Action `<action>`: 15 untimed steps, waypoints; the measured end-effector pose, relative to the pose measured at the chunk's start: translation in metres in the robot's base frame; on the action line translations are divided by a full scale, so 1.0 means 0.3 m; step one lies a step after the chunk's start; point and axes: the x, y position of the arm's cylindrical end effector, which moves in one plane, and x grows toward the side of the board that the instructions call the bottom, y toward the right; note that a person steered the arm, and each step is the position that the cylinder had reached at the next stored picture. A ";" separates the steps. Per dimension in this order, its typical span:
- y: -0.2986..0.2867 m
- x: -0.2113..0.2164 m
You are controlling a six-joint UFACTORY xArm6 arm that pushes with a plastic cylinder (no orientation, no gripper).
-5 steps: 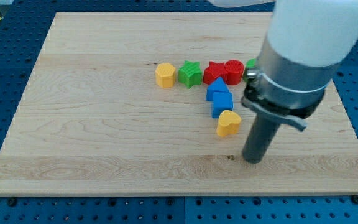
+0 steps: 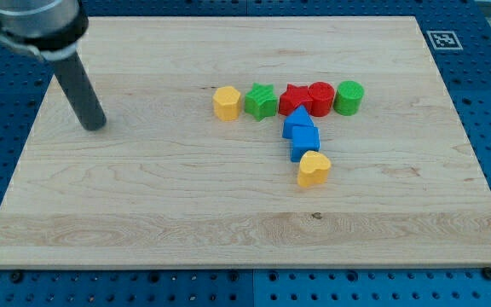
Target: Move the yellow hexagon to the left of the yellow heart
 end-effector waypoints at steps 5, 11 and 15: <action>0.323 -0.444; 0.606 -0.152; 0.630 0.073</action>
